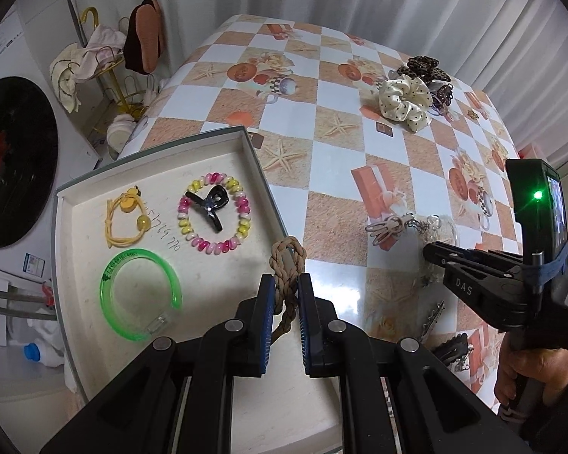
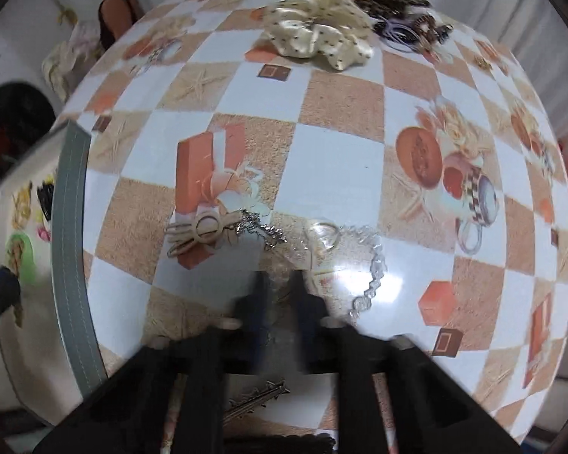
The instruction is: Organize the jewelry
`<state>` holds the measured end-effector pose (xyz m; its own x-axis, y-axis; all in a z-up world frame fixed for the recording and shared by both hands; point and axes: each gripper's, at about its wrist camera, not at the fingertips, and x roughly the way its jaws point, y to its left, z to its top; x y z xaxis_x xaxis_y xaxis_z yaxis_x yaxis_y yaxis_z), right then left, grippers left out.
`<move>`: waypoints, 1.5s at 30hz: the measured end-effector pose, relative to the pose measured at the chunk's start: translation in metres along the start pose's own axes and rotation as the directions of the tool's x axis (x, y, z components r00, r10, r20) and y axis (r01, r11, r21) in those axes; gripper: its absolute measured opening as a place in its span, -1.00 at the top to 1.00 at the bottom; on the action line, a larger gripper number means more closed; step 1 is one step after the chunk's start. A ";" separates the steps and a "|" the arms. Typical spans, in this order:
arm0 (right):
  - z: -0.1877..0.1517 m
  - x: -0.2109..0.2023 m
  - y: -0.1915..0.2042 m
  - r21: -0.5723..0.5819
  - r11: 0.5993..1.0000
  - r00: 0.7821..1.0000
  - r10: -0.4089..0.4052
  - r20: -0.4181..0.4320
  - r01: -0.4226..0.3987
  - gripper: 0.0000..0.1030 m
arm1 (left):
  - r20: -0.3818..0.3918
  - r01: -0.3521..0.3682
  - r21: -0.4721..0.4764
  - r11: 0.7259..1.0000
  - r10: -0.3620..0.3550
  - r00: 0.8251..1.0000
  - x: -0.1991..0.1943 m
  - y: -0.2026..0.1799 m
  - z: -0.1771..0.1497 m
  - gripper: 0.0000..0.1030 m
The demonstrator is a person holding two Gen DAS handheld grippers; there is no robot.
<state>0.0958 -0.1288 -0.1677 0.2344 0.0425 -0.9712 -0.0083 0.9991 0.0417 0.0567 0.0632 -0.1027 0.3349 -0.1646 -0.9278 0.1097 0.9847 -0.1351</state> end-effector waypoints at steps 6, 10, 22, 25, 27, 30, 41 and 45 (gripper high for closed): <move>-0.009 -0.015 -0.026 0.137 0.984 0.994 0.108 0.029 -0.111 0.90 | 0.000 -0.001 -0.015 1.000 0.001 1.000 -0.002 0.005 -0.006 0.66; -0.013 -0.030 -0.037 0.172 0.971 0.986 0.157 0.054 -0.164 0.90 | -0.004 -0.006 -0.028 1.000 0.006 1.000 -0.003 0.011 -0.010 0.66; 0.002 -0.083 -0.011 0.142 0.945 0.951 0.275 0.140 -0.294 0.90 | 0.006 -0.035 -0.095 0.995 0.035 0.999 -0.021 0.040 -0.027 0.66; 0.006 -0.094 0.009 0.099 0.938 0.936 0.316 0.153 -0.333 0.90 | 0.001 -0.048 -0.118 0.992 0.049 0.999 -0.025 0.052 -0.034 0.66; 0.007 -0.100 0.024 0.068 0.931 0.926 0.347 0.151 -0.360 0.90 | -0.004 -0.058 -0.135 0.989 0.058 0.998 -0.027 0.061 -0.039 0.66; 0.008 -0.104 0.049 0.018 0.919 0.911 0.388 0.140 -0.394 0.90 | -0.009 -0.073 -0.162 0.984 0.072 0.997 -0.030 0.075 -0.048 0.66; -0.003 -0.077 0.142 -0.179 0.899 0.910 0.412 0.042 -0.399 0.90 | -0.069 -0.120 -0.224 0.967 0.107 0.992 -0.013 0.110 -0.077 0.66; -0.013 -0.055 0.166 -0.233 0.895 0.922 0.388 -0.019 -0.381 0.90 | -0.091 -0.135 -0.220 0.966 0.118 0.989 -0.002 0.112 -0.082 0.66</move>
<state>0.0690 0.0348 -0.1101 0.1948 0.4264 -0.8833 -0.3234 0.8781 0.3526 -0.0087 0.1787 -0.1442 0.2590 -0.0416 -0.9650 -0.1455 0.9860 -0.0816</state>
